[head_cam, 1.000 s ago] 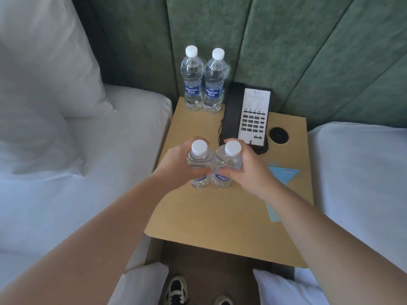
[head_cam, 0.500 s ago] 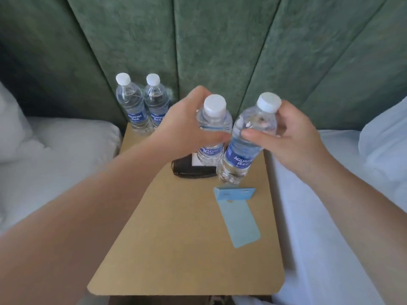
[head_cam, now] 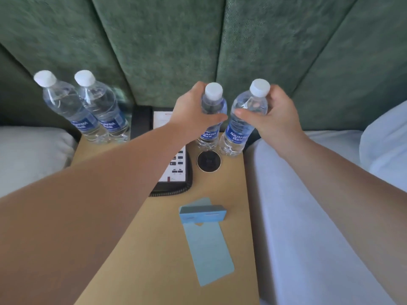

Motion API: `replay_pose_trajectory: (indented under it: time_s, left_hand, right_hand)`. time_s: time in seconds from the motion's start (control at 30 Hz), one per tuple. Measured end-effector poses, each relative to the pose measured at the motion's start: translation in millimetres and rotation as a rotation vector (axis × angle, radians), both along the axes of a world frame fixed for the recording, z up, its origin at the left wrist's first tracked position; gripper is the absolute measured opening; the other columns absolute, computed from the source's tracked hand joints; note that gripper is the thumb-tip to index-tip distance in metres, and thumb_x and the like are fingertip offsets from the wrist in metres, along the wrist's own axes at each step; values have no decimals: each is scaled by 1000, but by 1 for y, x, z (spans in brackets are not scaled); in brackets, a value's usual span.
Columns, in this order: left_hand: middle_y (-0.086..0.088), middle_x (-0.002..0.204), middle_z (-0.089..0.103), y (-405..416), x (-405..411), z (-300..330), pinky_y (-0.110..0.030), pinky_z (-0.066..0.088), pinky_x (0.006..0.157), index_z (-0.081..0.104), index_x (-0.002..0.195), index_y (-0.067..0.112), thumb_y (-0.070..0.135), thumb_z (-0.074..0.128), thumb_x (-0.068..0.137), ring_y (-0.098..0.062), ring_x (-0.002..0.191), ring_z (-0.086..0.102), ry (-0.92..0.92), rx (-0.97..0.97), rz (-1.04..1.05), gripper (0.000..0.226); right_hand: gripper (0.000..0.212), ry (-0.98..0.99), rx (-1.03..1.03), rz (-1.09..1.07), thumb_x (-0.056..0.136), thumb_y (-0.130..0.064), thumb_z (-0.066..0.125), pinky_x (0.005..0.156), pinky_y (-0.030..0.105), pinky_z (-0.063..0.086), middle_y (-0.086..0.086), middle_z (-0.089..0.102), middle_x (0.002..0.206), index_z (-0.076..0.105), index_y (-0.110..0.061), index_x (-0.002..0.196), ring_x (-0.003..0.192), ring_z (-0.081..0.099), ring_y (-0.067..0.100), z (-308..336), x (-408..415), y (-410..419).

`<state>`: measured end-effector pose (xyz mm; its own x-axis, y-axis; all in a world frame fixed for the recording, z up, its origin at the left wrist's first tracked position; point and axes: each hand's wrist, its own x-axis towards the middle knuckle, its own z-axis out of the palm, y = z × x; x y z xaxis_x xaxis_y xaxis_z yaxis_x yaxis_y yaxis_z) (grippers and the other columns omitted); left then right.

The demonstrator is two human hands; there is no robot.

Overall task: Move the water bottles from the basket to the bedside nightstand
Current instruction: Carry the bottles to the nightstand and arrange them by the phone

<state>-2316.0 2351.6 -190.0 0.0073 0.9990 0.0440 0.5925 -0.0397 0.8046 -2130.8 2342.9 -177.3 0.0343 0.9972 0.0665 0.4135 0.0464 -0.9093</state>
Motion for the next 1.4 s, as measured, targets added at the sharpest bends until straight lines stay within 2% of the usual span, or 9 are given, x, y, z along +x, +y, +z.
replay_pose_trajectory:
  time_s: [0.07, 0.17, 0.3, 0.43, 0.63, 0.93, 1.1, 1.23, 1.4]
  left_hand:
    - [3, 104, 59, 8, 2, -5, -18, 36, 64, 53, 111, 14, 33, 81, 70, -15, 93, 55, 35, -8, 2, 53]
    - [-1, 108, 53, 19, 2, -9, -11, 27, 61, 55, 107, 19, 37, 82, 68, -13, 91, 47, 91, 5, 57, 51]
    - [0, 114, 55, 23, 0, -15, -8, 30, 65, 58, 115, 23, 36, 82, 67, -9, 93, 48, 65, 9, 79, 55]
    - [8, 115, 56, 19, -2, -18, -15, 37, 71, 48, 119, 22, 39, 85, 65, -9, 101, 53, -15, 11, 160, 68]
    - [9, 101, 57, 17, 4, -20, -14, 37, 61, 44, 108, 25, 41, 83, 66, -11, 90, 56, -47, -21, 227, 60]
    - [-3, 109, 58, 19, -11, -19, -26, 40, 69, 40, 102, 23, 34, 83, 69, -19, 95, 57, -63, -54, 299, 56]
    - [-6, 117, 55, 17, -6, -17, -20, 33, 63, 38, 107, 20, 36, 83, 70, -18, 96, 52, -34, -84, 292, 60]
    - [-5, 118, 56, 16, -7, -17, -25, 35, 74, 41, 115, 16, 37, 83, 70, -18, 102, 54, -33, -86, 295, 65]
    - [-4, 118, 58, 12, -3, -16, -19, 31, 65, 40, 120, 16, 37, 77, 76, -17, 97, 53, 10, -110, 293, 61]
  right_hand:
    - [44, -21, 8, 16, 66, -30, 81, 81, 28, 52, -11, 68, 94, 57, -22, 101, 88, 64, 3, -9, 0, 9]
    - [43, -57, 30, 53, 67, -27, 82, 69, 8, 42, -15, 64, 89, 57, -19, 101, 77, 56, -10, -20, -1, 23]
    - [52, -136, 58, 69, 68, -28, 83, 73, 9, 36, 3, 58, 109, 59, -15, 111, 97, 52, 9, -29, -5, 34]
    - [55, -171, 59, 93, 72, -29, 80, 70, -5, 28, 6, 54, 112, 58, -16, 120, 94, 48, 8, -31, -8, 37]
    - [61, -157, 22, 31, 70, -35, 81, 72, 17, 35, 2, 59, 117, 49, -21, 121, 102, 54, 15, -35, -11, 37]
    - [64, -137, 8, 24, 68, -35, 83, 77, 22, 37, 3, 58, 116, 44, -12, 115, 101, 56, 16, -40, -31, 42]
    - [59, -178, 5, 82, 70, -34, 82, 82, 33, 48, 4, 64, 110, 45, -11, 110, 97, 63, 21, -35, -26, 46]
    - [57, -200, 11, 64, 71, -33, 81, 74, 28, 44, 1, 67, 103, 45, -10, 109, 93, 63, 20, -34, -30, 43]
    - [63, -265, -30, 62, 74, -39, 79, 80, 32, 45, 5, 62, 115, 43, -12, 119, 102, 59, 23, -29, -33, 40]
